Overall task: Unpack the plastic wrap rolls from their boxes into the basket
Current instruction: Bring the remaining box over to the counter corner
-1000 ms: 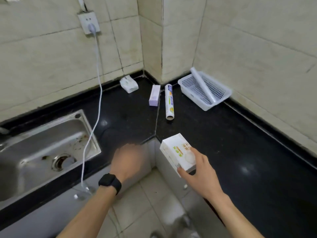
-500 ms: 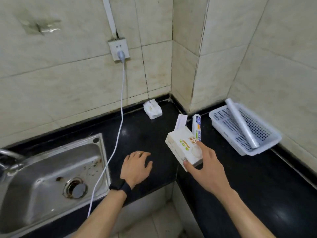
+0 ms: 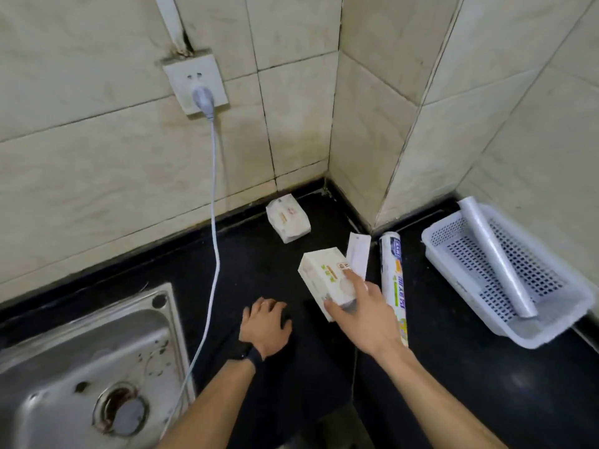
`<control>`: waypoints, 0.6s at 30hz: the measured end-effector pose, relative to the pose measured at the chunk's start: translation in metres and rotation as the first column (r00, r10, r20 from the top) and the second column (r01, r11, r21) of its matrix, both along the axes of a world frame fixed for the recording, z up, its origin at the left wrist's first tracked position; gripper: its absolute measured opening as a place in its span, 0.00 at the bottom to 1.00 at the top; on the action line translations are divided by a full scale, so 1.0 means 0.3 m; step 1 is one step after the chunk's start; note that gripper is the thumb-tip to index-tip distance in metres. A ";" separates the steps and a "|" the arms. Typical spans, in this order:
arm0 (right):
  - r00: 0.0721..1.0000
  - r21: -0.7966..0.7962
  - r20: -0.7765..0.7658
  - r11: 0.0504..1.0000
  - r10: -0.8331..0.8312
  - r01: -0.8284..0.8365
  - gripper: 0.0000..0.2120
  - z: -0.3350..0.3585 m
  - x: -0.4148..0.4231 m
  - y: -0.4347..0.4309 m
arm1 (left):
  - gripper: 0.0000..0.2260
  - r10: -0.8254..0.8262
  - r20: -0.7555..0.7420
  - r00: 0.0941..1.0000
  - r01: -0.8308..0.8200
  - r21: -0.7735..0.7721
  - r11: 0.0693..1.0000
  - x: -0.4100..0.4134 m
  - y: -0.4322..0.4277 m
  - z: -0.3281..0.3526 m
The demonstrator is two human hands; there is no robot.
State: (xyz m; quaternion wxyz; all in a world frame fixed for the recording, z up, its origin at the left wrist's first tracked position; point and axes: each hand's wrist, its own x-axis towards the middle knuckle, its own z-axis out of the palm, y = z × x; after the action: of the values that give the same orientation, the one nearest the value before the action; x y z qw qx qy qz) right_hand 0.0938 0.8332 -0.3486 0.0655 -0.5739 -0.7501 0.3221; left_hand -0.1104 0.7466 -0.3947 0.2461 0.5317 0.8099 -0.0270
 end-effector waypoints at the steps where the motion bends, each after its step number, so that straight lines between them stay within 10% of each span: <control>1: 1.000 0.004 0.025 1.000 0.002 -0.003 0.37 -0.008 -0.038 0.021 | 0.23 0.006 0.016 1.000 -0.005 -0.015 1.000 -0.018 0.024 -0.026; 18: 0.924 0.142 0.366 0.975 0.107 -0.170 0.46 -0.344 -0.309 0.165 | 0.34 0.038 0.048 0.998 -0.035 -0.064 0.997 -0.123 0.123 -0.312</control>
State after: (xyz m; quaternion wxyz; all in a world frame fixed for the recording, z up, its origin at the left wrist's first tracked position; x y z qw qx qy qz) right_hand 0.0011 0.8828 -0.4517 -0.0453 -0.5603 -0.8132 0.1509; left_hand -0.1474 0.7835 -0.4882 0.2832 0.5093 0.8119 -0.0349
